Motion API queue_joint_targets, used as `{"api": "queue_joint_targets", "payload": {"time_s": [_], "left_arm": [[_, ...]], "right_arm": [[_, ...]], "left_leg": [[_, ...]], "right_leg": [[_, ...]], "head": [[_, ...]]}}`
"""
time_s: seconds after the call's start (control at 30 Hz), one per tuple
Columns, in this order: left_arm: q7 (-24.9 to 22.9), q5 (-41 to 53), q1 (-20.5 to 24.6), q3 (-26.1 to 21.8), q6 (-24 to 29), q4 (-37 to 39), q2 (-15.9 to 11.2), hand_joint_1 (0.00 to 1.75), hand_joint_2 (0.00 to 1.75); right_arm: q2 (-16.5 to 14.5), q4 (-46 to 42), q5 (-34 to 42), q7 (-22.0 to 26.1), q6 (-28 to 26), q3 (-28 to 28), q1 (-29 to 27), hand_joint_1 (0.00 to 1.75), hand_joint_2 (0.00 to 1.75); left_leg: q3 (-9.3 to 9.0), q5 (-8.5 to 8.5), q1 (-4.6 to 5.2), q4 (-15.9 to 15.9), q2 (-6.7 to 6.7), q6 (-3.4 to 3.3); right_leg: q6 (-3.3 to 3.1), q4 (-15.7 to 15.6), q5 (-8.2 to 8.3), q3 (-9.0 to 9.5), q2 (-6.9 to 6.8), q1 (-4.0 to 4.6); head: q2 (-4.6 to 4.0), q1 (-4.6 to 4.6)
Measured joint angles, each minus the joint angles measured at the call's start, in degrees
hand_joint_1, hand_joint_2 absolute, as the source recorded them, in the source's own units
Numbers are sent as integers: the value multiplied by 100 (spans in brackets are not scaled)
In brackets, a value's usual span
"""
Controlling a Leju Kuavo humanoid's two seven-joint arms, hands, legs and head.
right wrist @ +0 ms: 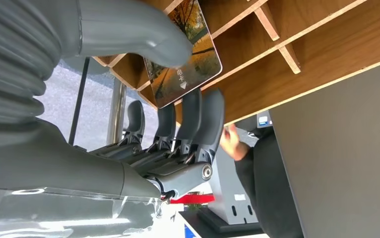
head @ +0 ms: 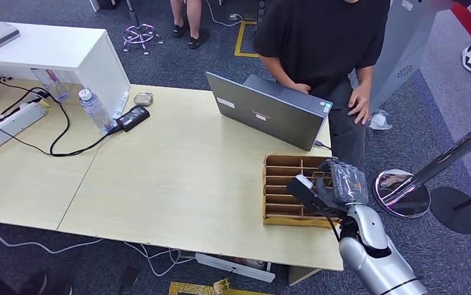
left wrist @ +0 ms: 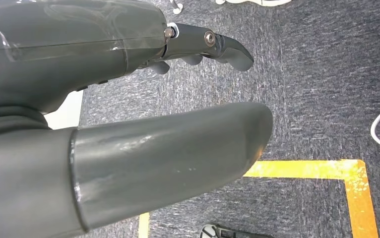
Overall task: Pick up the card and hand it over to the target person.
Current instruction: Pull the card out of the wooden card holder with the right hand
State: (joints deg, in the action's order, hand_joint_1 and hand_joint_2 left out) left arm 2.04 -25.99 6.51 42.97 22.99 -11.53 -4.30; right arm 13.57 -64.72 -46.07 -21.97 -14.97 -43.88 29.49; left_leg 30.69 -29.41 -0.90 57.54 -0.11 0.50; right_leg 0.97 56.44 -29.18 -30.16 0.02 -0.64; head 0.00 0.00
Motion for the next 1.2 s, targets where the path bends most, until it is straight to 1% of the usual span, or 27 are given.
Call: {"api": "queue_joint_targets", "payload": {"time_s": [0.1, 0.2, 0.5, 0.7, 0.9, 1.03, 1.1, 1.17, 1.2], "left_arm": [[0, 2, 2, 11, 6, 0, -2, 0, 0], [1, 3, 1, 19, 6, -1, -1, 0, 0], [6, -5, -1, 17, -4, -6, 1, 0, 0], [6, -1, 2, 34, 0, -5, -1, 0, 0], [12, -4, 1, 36, -3, -8, -3, 0, 0], [11, -6, 2, 37, -2, -7, -1, 0, 0], [13, -8, 2, 38, 1, -5, -1, 0, 0], [13, -13, 3, 43, 3, -5, -1, 0, 0], [10, -16, 3, 45, 3, -5, -1, 0, 0]], "right_arm": [[-9, 59, -14, -14, 31, -8, 2, 89, 175], [-11, 130, -33, -10, 16, -14, 2, 93, 175], [-24, 177, -30, 8, -2, -8, 19, 109, 175], [-32, 253, -25, 43, -49, 1, 26, 105, 175], [-21, 261, -40, 38, -44, -4, 29, 111, 175], [-22, 268, -59, 33, -45, -14, 28, 128, 175], [-20, 257, -83, 33, -66, -20, 27, 143, 175], [-6, 209, -133, 31, -115, -18, 20, 163, 175], [3, 178, -156, 27, -137, -13, 17, 169, 175]], "left_leg": [[0, 0, 0, 0, 1, 0], [-2, 0, 0, -1, 1, 0], [-2, 0, 0, 0, 2, 0], [-2, 0, 0, -1, 2, 0], [0, 0, -1, 1, 1, 0], [0, 0, 0, 2, 0, 0], [0, 0, 0, 2, 0, 0], [-2, 0, -1, 1, 1, -1], [-2, 0, 0, 1, 1, -1]], "right_leg": [[0, 0, 0, -1, 1, 0], [0, -2, 1, 2, 1, 0], [-1, -1, 1, 1, 2, 0], [0, -1, 1, 1, 2, 0], [0, 0, 1, 0, 2, 1], [0, 0, 0, -1, 1, 0], [0, 0, 0, 0, 0, 0], [0, -2, 1, 3, 1, 1], [0, -2, 1, 2, 1, 1]], "head": [[0, 0], [0, 0], [0, 0], [0, 0], [0, 0], [0, 0], [0, 0], [0, 0], [0, 0]]}}
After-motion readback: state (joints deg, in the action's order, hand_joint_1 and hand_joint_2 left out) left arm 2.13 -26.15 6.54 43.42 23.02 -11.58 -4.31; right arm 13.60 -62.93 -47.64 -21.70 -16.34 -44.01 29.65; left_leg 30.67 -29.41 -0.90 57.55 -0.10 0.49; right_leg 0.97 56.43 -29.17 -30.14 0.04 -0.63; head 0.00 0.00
